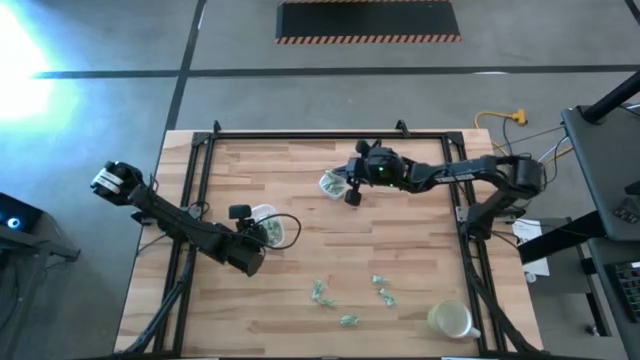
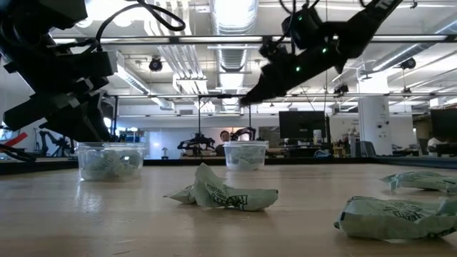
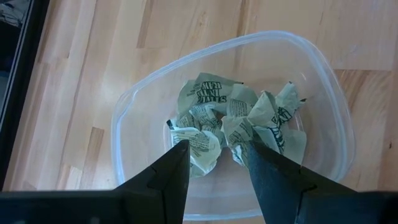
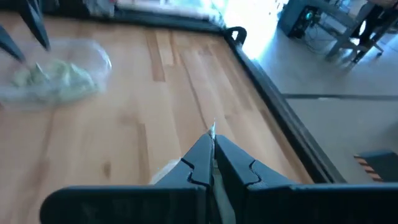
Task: Pick and place items into bin
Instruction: Put the stevia packet into the small transparent container
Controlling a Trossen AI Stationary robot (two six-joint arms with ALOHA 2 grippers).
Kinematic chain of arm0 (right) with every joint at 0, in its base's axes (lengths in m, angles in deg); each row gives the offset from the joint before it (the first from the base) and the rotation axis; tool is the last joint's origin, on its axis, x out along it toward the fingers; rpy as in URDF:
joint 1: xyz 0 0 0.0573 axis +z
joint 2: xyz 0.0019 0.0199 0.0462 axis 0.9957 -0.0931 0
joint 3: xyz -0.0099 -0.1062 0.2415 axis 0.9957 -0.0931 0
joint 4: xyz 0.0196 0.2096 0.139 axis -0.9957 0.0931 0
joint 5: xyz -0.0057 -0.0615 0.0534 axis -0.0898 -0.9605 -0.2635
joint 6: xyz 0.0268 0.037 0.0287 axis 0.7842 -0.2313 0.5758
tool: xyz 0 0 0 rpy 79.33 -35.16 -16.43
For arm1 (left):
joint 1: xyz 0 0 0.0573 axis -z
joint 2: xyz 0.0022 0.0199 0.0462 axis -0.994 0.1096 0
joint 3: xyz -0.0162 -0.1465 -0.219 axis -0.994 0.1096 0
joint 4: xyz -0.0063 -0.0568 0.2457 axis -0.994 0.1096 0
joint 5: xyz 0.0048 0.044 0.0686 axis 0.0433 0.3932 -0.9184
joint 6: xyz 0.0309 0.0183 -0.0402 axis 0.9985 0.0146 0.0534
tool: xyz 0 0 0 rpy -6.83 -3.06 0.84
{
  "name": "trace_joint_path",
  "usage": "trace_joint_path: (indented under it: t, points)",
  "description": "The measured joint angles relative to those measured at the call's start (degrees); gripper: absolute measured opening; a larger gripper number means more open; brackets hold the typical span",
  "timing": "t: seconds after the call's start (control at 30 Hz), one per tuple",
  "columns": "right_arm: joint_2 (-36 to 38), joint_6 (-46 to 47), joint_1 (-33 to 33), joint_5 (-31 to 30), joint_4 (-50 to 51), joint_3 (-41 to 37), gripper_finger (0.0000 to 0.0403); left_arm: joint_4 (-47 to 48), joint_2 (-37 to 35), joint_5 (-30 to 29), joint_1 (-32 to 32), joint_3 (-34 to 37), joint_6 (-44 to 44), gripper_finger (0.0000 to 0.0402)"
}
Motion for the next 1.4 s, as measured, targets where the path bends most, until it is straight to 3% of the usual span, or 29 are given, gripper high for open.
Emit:
trace_joint_path:
  t: [0.13,0.47,1.2,1.4]
  points:
    - [-5.1,-0.4,-1.5,0.0,0.1,3.4,0.0008,0.0,0.0,0.0,0.0,0.0,0.0,0.0144]
    - [-12.5,0.8,-2.4,0.2,13.5,12.6,0.0008,0.0,0.0,0.0,0.0,0.1,0.1,0.0144]
    - [-12.4,0.1,-2.5,6.2,18.9,12.7,0.001,0.0,0.0,0.0,0.0,0.3,0.1,0.0144]
    - [-12.4,-1.7,-2.4,7.6,18.9,12.5,0.0051,0.0,0.0,0.0,0.0,0.4,0.1,0.0144]
